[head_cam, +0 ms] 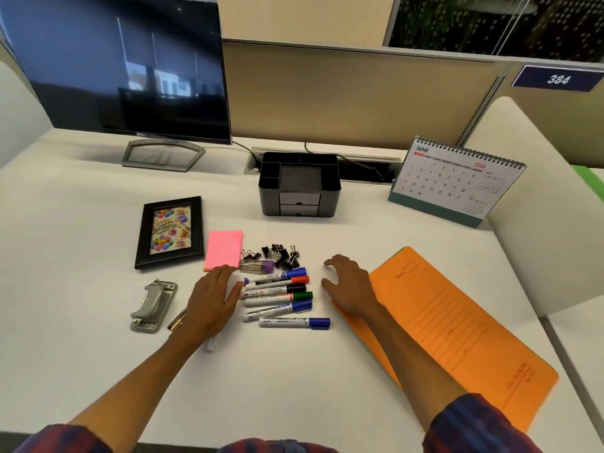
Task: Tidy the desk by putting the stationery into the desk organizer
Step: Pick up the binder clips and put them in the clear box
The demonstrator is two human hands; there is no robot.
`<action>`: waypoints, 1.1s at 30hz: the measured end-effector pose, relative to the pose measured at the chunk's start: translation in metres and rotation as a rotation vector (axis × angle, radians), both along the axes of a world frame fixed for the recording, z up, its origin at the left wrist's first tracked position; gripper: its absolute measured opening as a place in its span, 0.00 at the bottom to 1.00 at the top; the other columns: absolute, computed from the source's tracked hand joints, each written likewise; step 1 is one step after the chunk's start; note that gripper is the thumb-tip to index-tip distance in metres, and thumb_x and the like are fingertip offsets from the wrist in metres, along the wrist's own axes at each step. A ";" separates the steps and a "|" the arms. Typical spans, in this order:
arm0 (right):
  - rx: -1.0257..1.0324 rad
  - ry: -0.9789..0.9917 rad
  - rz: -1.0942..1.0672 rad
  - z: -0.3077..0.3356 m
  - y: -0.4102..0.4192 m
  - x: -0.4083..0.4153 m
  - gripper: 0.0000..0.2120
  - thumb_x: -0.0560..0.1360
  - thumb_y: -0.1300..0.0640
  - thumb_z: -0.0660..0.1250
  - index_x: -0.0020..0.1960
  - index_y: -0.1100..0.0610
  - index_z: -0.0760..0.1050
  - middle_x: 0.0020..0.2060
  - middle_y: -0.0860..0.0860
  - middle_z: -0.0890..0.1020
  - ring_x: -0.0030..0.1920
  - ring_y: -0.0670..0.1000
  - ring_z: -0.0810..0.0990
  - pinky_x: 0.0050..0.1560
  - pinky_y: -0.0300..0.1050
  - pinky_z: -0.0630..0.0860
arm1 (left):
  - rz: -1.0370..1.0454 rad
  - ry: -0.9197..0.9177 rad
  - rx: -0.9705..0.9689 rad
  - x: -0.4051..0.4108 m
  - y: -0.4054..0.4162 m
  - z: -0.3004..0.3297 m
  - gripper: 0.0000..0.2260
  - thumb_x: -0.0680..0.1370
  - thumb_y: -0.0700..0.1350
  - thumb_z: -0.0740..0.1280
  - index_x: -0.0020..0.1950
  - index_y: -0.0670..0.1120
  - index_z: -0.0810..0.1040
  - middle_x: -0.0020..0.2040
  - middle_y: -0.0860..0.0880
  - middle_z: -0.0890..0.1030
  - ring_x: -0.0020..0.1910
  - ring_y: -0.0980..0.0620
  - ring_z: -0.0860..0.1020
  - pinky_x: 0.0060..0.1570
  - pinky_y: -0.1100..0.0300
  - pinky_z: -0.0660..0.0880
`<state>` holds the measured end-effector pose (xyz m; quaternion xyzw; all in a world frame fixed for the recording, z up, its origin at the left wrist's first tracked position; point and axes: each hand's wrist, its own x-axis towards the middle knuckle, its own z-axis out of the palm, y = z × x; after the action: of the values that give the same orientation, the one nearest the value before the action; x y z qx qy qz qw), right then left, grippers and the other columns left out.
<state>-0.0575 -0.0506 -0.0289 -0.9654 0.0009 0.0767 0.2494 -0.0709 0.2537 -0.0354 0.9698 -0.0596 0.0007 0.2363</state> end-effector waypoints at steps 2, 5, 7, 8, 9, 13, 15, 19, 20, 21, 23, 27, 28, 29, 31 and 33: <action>0.003 -0.002 0.005 0.000 0.003 0.002 0.22 0.77 0.49 0.63 0.70 0.50 0.68 0.73 0.47 0.66 0.71 0.51 0.65 0.69 0.50 0.61 | -0.013 -0.011 0.000 -0.005 0.005 -0.001 0.28 0.80 0.57 0.49 0.69 0.41 0.73 0.67 0.40 0.75 0.66 0.40 0.73 0.66 0.46 0.67; 0.015 0.006 0.001 0.000 0.006 0.006 0.22 0.78 0.48 0.63 0.70 0.50 0.68 0.73 0.48 0.66 0.72 0.51 0.65 0.70 0.51 0.61 | -0.052 -0.036 0.039 -0.009 0.017 -0.006 0.27 0.79 0.54 0.47 0.65 0.41 0.76 0.66 0.41 0.76 0.64 0.41 0.75 0.64 0.47 0.68; 0.018 0.008 0.000 -0.001 0.009 0.008 0.22 0.77 0.48 0.63 0.70 0.50 0.68 0.72 0.48 0.67 0.71 0.52 0.65 0.70 0.52 0.61 | -0.077 -0.055 0.085 -0.010 0.023 -0.009 0.24 0.79 0.51 0.49 0.63 0.41 0.78 0.65 0.41 0.77 0.62 0.41 0.76 0.61 0.46 0.71; 0.015 0.007 0.002 -0.001 0.010 0.010 0.22 0.77 0.48 0.63 0.70 0.50 0.68 0.72 0.48 0.68 0.71 0.52 0.66 0.70 0.52 0.62 | -0.091 -0.061 0.112 -0.010 0.026 -0.010 0.23 0.79 0.50 0.50 0.63 0.42 0.78 0.65 0.41 0.77 0.62 0.40 0.76 0.60 0.46 0.72; 0.013 0.003 0.004 0.000 0.011 0.011 0.22 0.77 0.48 0.63 0.70 0.50 0.68 0.72 0.48 0.68 0.70 0.52 0.66 0.69 0.52 0.62 | -0.104 -0.059 0.139 -0.011 0.028 -0.011 0.22 0.79 0.50 0.51 0.64 0.42 0.77 0.65 0.41 0.77 0.62 0.40 0.76 0.60 0.45 0.72; 0.037 -0.009 -0.011 0.005 0.019 0.019 0.23 0.78 0.49 0.63 0.71 0.51 0.67 0.71 0.49 0.69 0.70 0.52 0.68 0.69 0.50 0.62 | -0.127 -0.060 0.184 -0.012 0.030 -0.018 0.22 0.80 0.49 0.51 0.65 0.41 0.76 0.66 0.40 0.76 0.64 0.39 0.75 0.64 0.42 0.71; 0.084 -0.010 -0.030 0.007 0.024 0.024 0.23 0.78 0.50 0.64 0.72 0.51 0.66 0.71 0.49 0.69 0.70 0.52 0.68 0.70 0.50 0.62 | -0.132 -0.064 0.162 -0.012 0.025 -0.022 0.20 0.80 0.47 0.53 0.66 0.41 0.76 0.67 0.39 0.75 0.67 0.38 0.72 0.66 0.42 0.69; 0.240 -0.022 -0.080 0.009 0.032 0.038 0.23 0.77 0.52 0.65 0.71 0.53 0.68 0.69 0.51 0.72 0.68 0.53 0.71 0.68 0.52 0.67 | -0.157 -0.076 0.096 -0.012 0.016 -0.024 0.19 0.78 0.42 0.59 0.68 0.40 0.74 0.69 0.39 0.73 0.69 0.38 0.70 0.68 0.44 0.66; 0.285 -0.029 -0.100 0.010 0.034 0.042 0.22 0.77 0.53 0.65 0.70 0.54 0.69 0.68 0.51 0.73 0.66 0.53 0.72 0.67 0.52 0.68 | -0.159 -0.079 0.084 -0.012 0.014 -0.024 0.19 0.78 0.41 0.60 0.69 0.40 0.73 0.69 0.39 0.73 0.69 0.39 0.70 0.68 0.45 0.66; 0.329 -0.032 -0.123 0.011 0.035 0.046 0.21 0.77 0.54 0.66 0.69 0.55 0.70 0.67 0.52 0.74 0.65 0.53 0.73 0.65 0.51 0.70 | -0.159 -0.077 0.073 -0.011 0.012 -0.023 0.18 0.79 0.41 0.61 0.69 0.40 0.73 0.68 0.39 0.73 0.68 0.39 0.71 0.67 0.47 0.67; 0.414 -0.029 -0.173 0.014 0.038 0.056 0.19 0.77 0.56 0.66 0.68 0.57 0.71 0.64 0.53 0.77 0.61 0.54 0.76 0.60 0.48 0.73 | -0.151 -0.070 0.050 -0.011 0.010 -0.025 0.19 0.79 0.42 0.59 0.69 0.40 0.73 0.68 0.41 0.74 0.66 0.40 0.72 0.67 0.50 0.66; 0.622 0.010 -0.300 0.025 0.047 0.078 0.16 0.78 0.58 0.66 0.65 0.59 0.74 0.57 0.55 0.80 0.53 0.51 0.78 0.51 0.42 0.73 | -0.129 -0.062 0.051 -0.014 0.009 -0.033 0.22 0.80 0.47 0.53 0.72 0.41 0.70 0.71 0.42 0.72 0.70 0.43 0.69 0.72 0.51 0.60; 0.685 0.034 -0.338 0.027 0.050 0.084 0.16 0.78 0.58 0.65 0.65 0.59 0.74 0.56 0.55 0.80 0.53 0.52 0.78 0.49 0.41 0.74 | -0.127 -0.068 0.055 -0.015 0.008 -0.034 0.23 0.80 0.48 0.52 0.72 0.41 0.70 0.71 0.42 0.72 0.71 0.43 0.69 0.73 0.50 0.59; 0.744 0.059 -0.370 0.029 0.052 0.089 0.15 0.78 0.58 0.64 0.65 0.58 0.74 0.54 0.55 0.80 0.52 0.52 0.79 0.45 0.40 0.74 | -0.126 -0.073 0.057 -0.016 0.008 -0.036 0.23 0.80 0.49 0.51 0.72 0.41 0.70 0.71 0.42 0.72 0.71 0.43 0.69 0.74 0.51 0.58; 0.838 0.115 -0.419 0.031 0.057 0.100 0.16 0.78 0.58 0.64 0.65 0.58 0.74 0.54 0.55 0.81 0.50 0.50 0.80 0.41 0.39 0.74 | -0.137 -0.082 0.064 -0.018 0.008 -0.036 0.23 0.80 0.48 0.51 0.71 0.41 0.71 0.71 0.42 0.72 0.71 0.44 0.69 0.75 0.55 0.54; 0.921 0.162 -0.463 0.032 0.063 0.110 0.16 0.78 0.59 0.64 0.66 0.57 0.73 0.56 0.54 0.80 0.49 0.49 0.80 0.41 0.39 0.74 | -0.151 -0.086 0.074 -0.020 0.009 -0.037 0.22 0.81 0.47 0.52 0.71 0.41 0.71 0.71 0.43 0.72 0.71 0.45 0.69 0.76 0.59 0.49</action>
<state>0.0524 0.0119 0.0036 -0.7212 0.2000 0.0866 0.6576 -0.0907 0.2623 -0.0720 0.9698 -0.1425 0.0223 0.1967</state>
